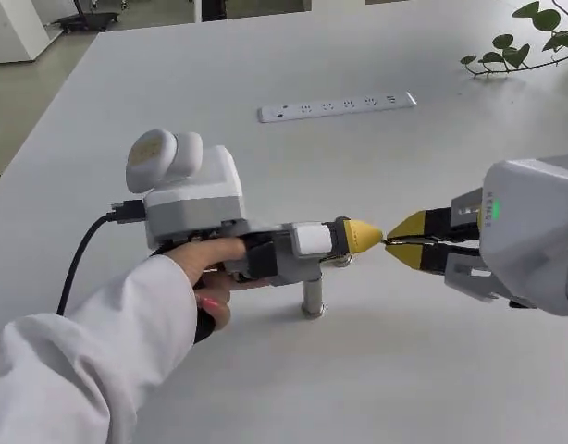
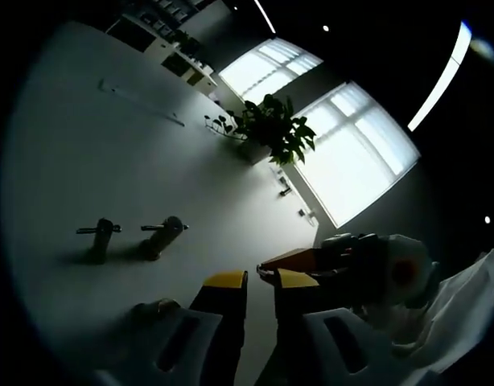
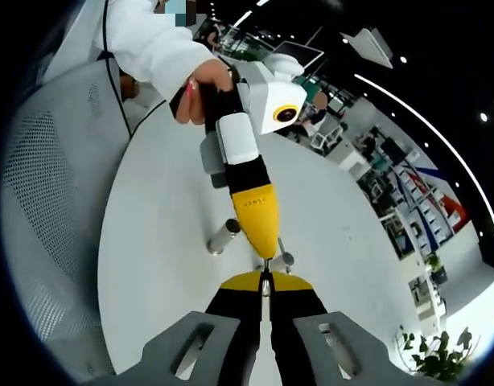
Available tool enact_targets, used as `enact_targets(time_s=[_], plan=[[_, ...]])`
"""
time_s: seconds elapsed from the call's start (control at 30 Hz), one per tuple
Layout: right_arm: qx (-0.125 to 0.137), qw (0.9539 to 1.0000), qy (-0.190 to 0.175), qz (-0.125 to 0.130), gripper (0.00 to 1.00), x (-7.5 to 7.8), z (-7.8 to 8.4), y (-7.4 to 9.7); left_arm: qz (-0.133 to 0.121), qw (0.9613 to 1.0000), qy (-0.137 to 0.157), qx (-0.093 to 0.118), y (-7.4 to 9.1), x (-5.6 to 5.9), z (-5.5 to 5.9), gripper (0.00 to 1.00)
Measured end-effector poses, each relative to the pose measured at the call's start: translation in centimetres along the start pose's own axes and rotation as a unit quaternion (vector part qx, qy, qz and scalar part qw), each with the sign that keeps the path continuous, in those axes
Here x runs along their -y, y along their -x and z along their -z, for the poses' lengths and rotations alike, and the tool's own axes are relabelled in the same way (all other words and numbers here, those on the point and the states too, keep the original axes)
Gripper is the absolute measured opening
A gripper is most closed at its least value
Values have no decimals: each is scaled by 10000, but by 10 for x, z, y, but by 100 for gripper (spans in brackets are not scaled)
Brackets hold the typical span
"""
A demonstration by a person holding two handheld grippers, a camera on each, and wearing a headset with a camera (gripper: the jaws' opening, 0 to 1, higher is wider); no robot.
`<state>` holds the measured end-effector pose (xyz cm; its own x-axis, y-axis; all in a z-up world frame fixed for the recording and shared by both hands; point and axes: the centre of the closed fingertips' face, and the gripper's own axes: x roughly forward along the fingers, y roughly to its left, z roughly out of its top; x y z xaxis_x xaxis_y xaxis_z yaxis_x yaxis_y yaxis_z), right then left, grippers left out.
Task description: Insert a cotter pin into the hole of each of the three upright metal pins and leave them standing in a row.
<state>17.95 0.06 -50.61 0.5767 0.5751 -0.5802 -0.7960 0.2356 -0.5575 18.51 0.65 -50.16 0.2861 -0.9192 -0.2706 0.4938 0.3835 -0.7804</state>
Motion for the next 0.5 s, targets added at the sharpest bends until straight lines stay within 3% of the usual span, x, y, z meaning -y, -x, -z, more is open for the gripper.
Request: enact_targets(time_s=[0.13,0.2,0.33,0.5], plan=[[21,10000,-5,-37,0,-2,-3,-1,-22,9999,-90,-53,-1,0,2,7],[9,10000,-7,-39,0,-3,-3,-1,-84,9995,-290,1,0,-1,-1,2],[42,9999,-79,-95,0,-5,-4,-3,-109,9989,-433,-165,0,-1,4,2],[102,9997,-154,-143,0,-7,-6,-3,-95,9986,-476,-227,1,-1,6,1]])
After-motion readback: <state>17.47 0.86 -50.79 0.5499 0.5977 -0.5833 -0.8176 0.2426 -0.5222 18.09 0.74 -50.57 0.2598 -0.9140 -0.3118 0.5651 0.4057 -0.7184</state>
